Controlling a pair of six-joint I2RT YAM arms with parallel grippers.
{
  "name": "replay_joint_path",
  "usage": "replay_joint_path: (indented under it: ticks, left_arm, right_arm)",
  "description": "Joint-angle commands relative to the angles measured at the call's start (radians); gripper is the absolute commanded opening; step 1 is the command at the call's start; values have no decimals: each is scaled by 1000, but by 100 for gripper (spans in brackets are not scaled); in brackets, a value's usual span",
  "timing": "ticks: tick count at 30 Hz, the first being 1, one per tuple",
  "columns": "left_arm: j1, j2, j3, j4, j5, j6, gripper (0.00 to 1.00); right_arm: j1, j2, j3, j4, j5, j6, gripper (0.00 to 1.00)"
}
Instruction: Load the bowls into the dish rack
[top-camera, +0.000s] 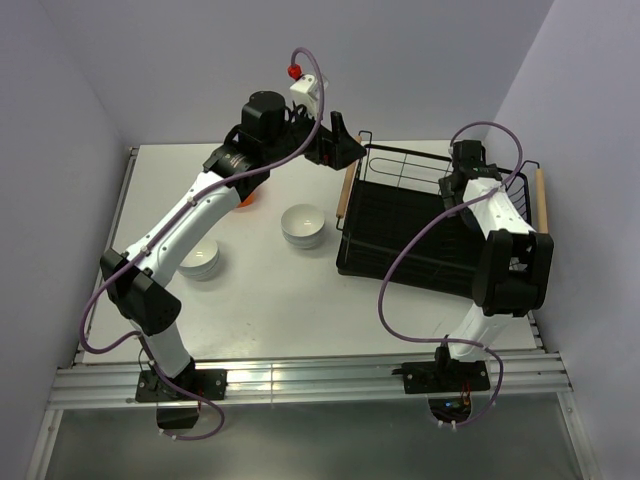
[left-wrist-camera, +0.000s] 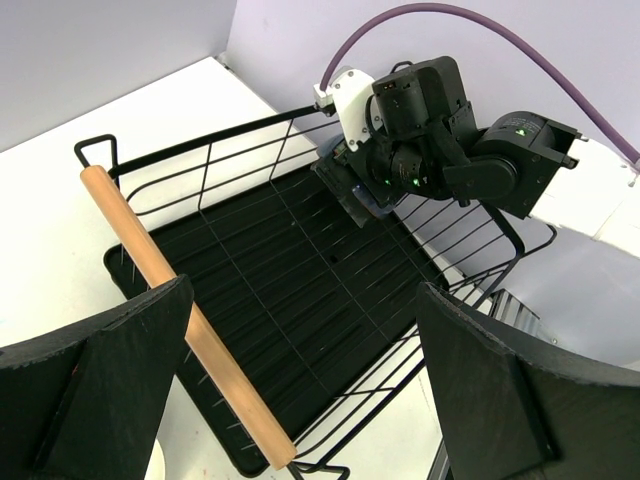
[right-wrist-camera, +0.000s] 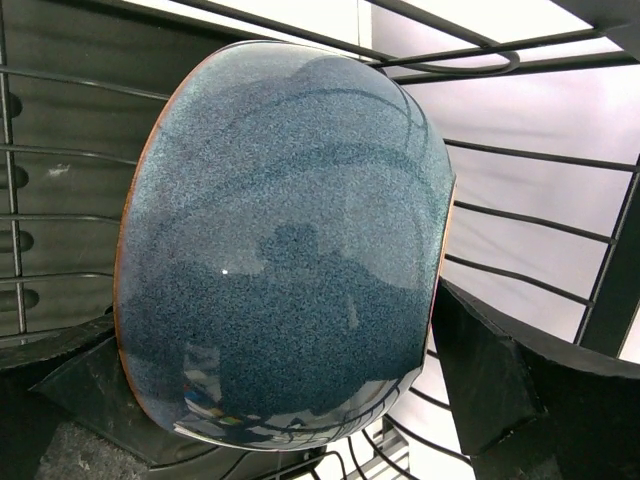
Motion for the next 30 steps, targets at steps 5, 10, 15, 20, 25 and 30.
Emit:
replay_joint_path:
  ticks: [5,10,15,20,25,30]
  left_arm:
    - [4,-41,3,24,-1,11,99]
    - [2,-41,3,26,4,12,100]
    - [4,-44,0,21,5,20,99]
    - [2,-46,-8,23,10,22,100]
    - [2,-43,-5,29,15,17,99]
    - [4,-43,-2,26,16,20,99]
  right_arm:
    - [8,-5,58,-29,-39,20,100]
    - [8,5,87,-50,-77,34,100]
    - [10,28,123,-90,-91,39,100]
    - [10,21,107,-77,-67,33,100]
    - [11,-1,81,-52,-50,20,100]
    - [23,-25,81,-54,-4,3,100]
